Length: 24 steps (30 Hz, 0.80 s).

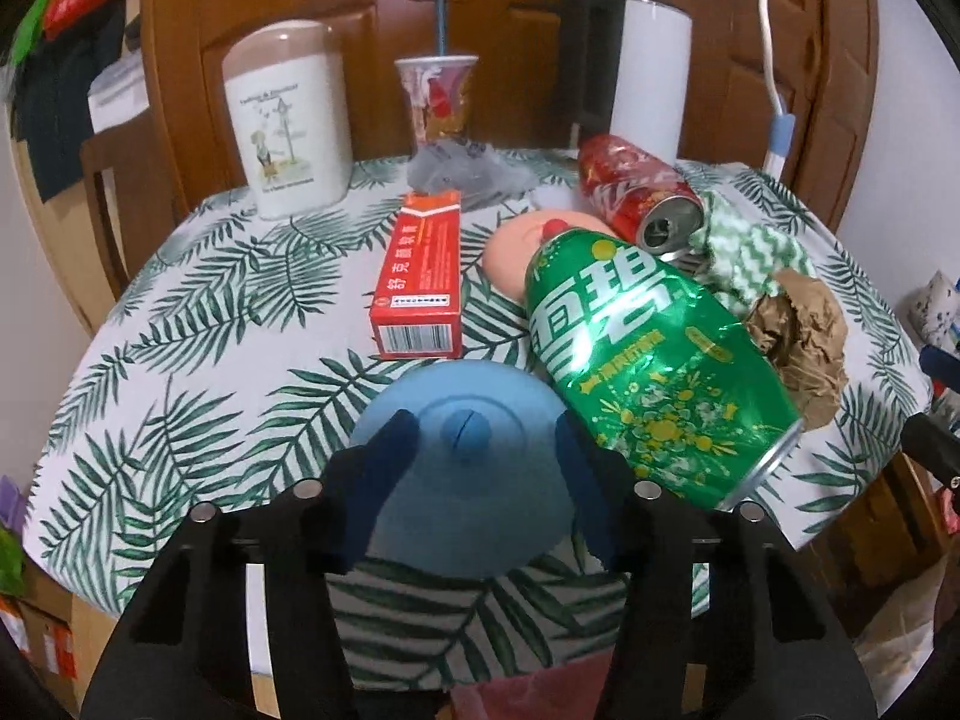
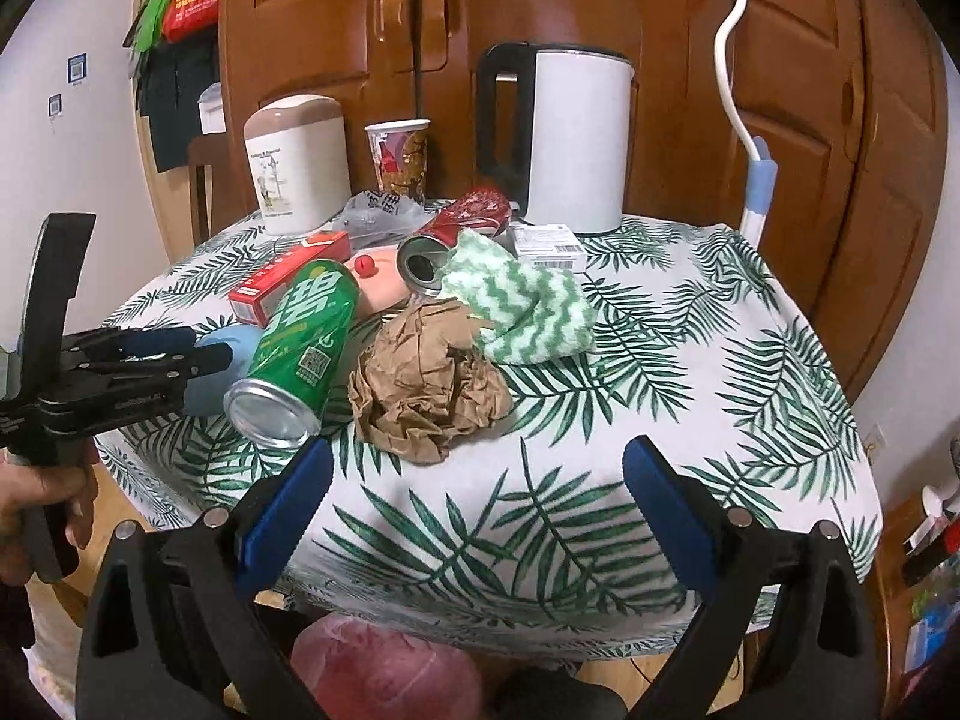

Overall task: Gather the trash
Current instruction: 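Grasp the blue round lid with the left tool while the right tool reaches toward the brown paper bag, then grasp the crumpled brown paper bag with the right tool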

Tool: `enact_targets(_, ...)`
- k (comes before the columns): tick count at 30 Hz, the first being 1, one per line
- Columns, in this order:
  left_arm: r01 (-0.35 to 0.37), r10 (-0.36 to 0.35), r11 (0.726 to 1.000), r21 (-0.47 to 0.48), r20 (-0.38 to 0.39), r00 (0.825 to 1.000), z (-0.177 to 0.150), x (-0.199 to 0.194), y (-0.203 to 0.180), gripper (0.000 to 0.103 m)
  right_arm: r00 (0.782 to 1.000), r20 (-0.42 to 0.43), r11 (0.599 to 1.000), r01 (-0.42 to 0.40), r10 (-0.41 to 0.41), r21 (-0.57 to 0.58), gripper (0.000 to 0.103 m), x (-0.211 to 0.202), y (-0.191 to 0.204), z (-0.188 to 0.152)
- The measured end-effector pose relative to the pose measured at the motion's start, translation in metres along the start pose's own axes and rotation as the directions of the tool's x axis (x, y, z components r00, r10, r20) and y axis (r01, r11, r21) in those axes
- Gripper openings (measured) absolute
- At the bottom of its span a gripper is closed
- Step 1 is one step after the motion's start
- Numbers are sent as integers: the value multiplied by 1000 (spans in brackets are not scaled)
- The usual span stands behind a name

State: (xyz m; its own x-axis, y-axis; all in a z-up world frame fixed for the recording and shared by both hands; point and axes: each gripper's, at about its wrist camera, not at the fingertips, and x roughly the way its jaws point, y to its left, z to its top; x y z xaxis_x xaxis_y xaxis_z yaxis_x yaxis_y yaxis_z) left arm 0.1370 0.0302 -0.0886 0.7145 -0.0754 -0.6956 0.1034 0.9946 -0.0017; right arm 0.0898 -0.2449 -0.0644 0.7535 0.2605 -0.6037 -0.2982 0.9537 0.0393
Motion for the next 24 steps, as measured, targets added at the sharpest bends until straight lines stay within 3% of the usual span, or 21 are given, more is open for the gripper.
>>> enact_targets(6,20,-20,1000,-11,-7,1000,0,7,4,37,1000,-9,1000,-5,5,-3,92,10,1,1)
enact_targets(15,8,-7,1000,-4,7,1000,0,8,2,36,1000,-13,1000,-19,19,1,83,28,3,6)
enact_targets(24,11,-11,1000,-9,13,1000,-2,8,3,36,999,-27,999,-23,22,-38,82,51,13,16)
